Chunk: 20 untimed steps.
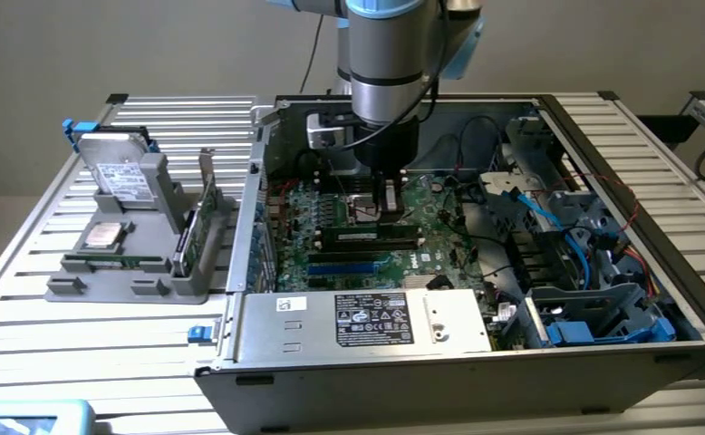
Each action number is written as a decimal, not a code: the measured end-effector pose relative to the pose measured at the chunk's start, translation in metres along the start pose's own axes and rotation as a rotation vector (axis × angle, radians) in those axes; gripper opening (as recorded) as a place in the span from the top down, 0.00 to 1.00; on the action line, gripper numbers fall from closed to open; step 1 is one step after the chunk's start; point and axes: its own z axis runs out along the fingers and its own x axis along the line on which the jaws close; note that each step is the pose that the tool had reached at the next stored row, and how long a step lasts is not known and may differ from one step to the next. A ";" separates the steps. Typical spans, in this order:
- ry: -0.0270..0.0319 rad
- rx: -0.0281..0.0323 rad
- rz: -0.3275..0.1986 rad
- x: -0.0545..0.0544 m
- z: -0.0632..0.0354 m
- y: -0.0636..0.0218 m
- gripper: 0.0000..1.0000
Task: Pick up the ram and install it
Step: 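Insert the ram into the slot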
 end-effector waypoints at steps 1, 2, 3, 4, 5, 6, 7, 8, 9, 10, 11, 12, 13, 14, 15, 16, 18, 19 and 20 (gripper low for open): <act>-0.0001 0.0001 0.000 0.000 0.0000 0.0000 0.87; 0.0002 0.0007 0.000 0.000 0.0000 0.0002 0.87; 0.0001 0.0018 0.000 0.000 0.0002 0.0003 0.87; 0.0000 0.0030 0.000 0.000 0.0005 0.0004 0.87; 0.0000 0.0042 0.001 0.000 0.0008 0.0008 0.87; 0.0001 0.0051 0.001 0.000 0.0012 0.0010 0.87; 0.0001 0.0059 0.001 0.000 0.0015 0.0014 0.87; 0.0002 0.0061 0.001 0.000 0.0017 0.0019 0.87; 0.0003 0.0063 0.001 0.000 0.0018 0.0020 0.87; 0.0003 0.0064 0.001 0.000 0.0020 0.0022 0.87; 0.0002 0.0066 0.001 0.000 0.0023 0.0022 0.87; 0.0002 0.0066 0.001 0.000 0.0025 0.0023 0.87; 0.0002 0.0066 0.001 0.000 0.0027 0.0024 0.87; 0.0002 0.0066 0.001 0.000 0.0030 0.0024 0.87; 0.0002 0.0067 0.001 0.000 0.0033 0.0024 0.87; 0.0001 0.0067 0.001 -0.001 0.0036 0.0024 0.87; 0.0001 0.0067 0.001 -0.001 0.0042 0.0026 0.87; 0.0002 0.0068 0.001 -0.001 0.0046 0.0026 0.87; 0.0004 0.0068 0.001 -0.001 0.0048 0.0027 0.87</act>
